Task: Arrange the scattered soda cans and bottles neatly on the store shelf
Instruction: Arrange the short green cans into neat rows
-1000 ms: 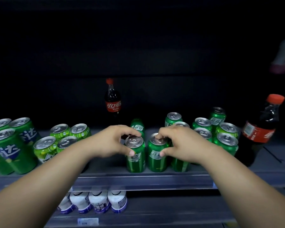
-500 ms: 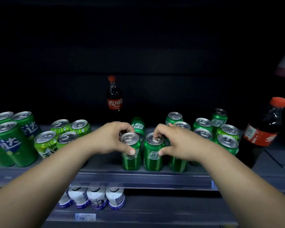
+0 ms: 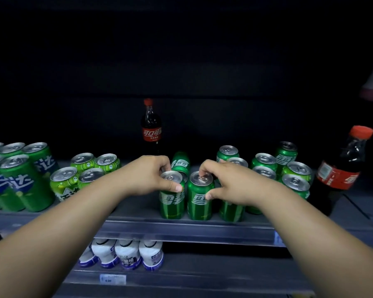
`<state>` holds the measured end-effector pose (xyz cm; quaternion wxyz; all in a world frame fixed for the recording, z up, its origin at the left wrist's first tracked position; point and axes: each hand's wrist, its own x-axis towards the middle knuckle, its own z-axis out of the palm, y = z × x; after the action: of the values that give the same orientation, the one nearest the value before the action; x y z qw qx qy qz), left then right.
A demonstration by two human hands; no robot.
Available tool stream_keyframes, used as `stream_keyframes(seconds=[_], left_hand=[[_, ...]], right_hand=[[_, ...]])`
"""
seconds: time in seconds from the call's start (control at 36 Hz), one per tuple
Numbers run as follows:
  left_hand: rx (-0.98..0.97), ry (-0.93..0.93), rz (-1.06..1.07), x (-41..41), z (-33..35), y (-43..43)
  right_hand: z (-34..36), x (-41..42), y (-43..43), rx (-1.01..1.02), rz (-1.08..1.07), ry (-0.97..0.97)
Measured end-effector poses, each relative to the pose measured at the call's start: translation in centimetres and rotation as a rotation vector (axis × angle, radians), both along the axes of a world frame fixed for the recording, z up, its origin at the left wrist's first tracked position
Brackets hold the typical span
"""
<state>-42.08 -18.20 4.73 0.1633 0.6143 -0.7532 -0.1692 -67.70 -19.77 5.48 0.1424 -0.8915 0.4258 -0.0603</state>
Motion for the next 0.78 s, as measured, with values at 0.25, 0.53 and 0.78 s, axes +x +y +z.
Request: stream_keyframes(seconds=[0.25,0.53,0.78], left_hand=[[0.077,0.11,0.004,0.6,0.0,-0.9],[0.237,0.568,0.306,0.3,-3.5,-6.5],[0.295,0.491,0.315,-1.7,-4.7,-10.4]], right_hand=[[-1.1,-0.4,-0.5,-0.052,0.006,-0.027],[-1.3,-0.6,-0.3,-0.098,-0.027,-0.044],[-2.0,-0.6,-0.5,-0.138,-0.024,-0.052]])
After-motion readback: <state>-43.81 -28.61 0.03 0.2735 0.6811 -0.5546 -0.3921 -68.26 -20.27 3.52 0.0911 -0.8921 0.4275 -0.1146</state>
